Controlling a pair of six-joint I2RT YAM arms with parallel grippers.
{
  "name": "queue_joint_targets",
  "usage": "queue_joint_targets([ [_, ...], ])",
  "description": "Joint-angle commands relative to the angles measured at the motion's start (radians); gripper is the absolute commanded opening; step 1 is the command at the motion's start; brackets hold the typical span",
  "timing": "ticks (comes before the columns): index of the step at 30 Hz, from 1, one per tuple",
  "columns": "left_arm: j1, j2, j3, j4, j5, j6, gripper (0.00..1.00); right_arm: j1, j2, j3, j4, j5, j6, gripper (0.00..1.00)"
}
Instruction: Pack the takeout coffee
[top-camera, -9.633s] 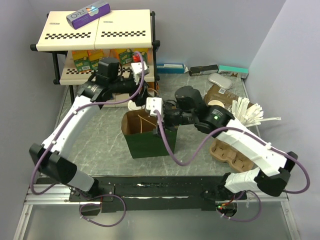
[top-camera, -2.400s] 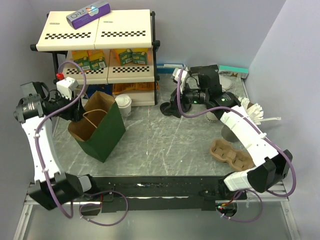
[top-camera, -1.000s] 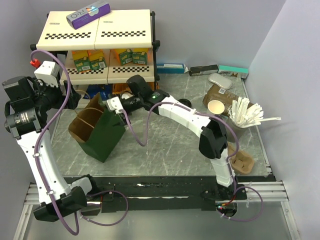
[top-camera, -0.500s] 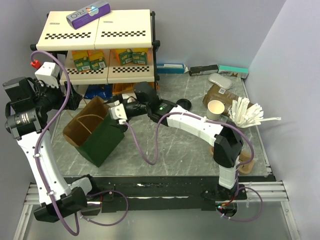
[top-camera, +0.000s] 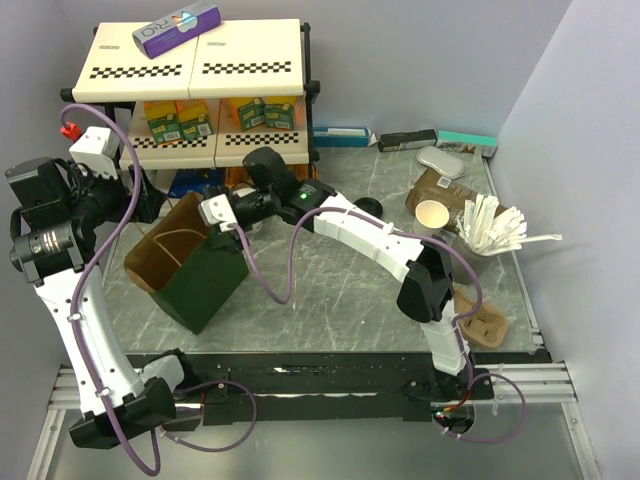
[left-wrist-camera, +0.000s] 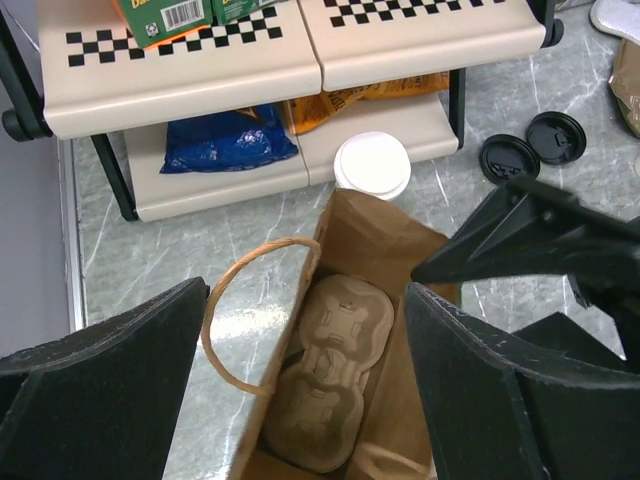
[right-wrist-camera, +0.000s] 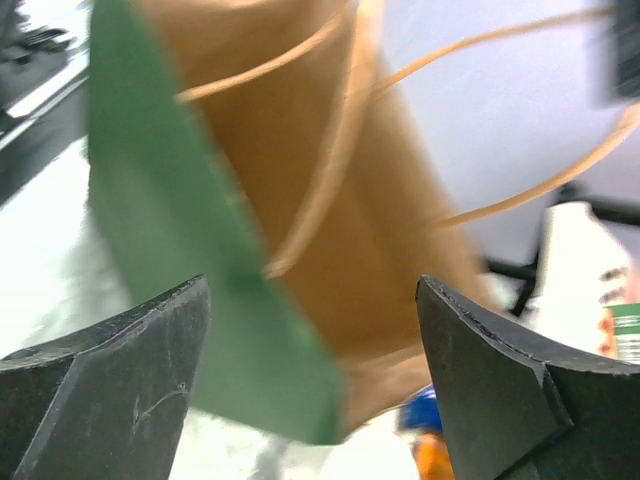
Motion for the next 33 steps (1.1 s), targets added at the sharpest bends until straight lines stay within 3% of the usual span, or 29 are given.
queue_joint_targets([
  [1,0.000,-0.032,0.018,0.023,0.018,-0.030,0.86,0.005,-0.030,0.006,-0.146,-0.064,-0.050,0.86],
  [5,0.001,-0.047,-0.011,0.058,0.033,-0.056,0.86,0.004,-0.058,-0.020,-0.242,-0.063,-0.089,0.77],
  [9,0.000,-0.064,-0.028,0.092,0.047,-0.091,0.86,0.005,-0.078,-0.023,-0.308,-0.040,-0.096,0.59],
  [11,0.001,-0.073,-0.040,0.117,0.053,-0.104,0.86,0.004,-0.093,-0.028,-0.311,-0.014,-0.063,0.44],
  [12,0.000,-0.078,-0.043,0.124,0.055,-0.114,0.86,0.005,-0.105,-0.033,-0.302,-0.001,-0.049,0.33],
  [13,0.000,-0.078,-0.046,0.137,0.063,-0.120,0.86,0.005,-0.116,-0.049,-0.296,0.008,-0.037,0.09],
  [14,0.000,-0.084,-0.051,0.144,0.066,-0.124,0.86,0.005,-0.127,-0.060,-0.290,0.032,-0.021,0.03],
  [19,0.000,-0.084,-0.060,0.193,0.086,-0.119,0.87,0.004,-0.246,-0.187,-0.253,0.135,0.005,0.00],
  [25,-0.002,-0.027,-0.100,0.288,0.113,-0.049,0.87,-0.031,-0.433,-0.344,-0.354,0.250,-0.003,0.00],
  [28,-0.022,0.071,-0.094,0.252,0.139,0.062,0.87,-0.071,-0.536,-0.419,-0.437,0.279,0.012,0.00],
  [33,-0.169,0.183,-0.092,0.180,0.031,0.260,0.88,-0.137,-0.691,-0.537,-0.529,0.327,0.016,0.00],
])
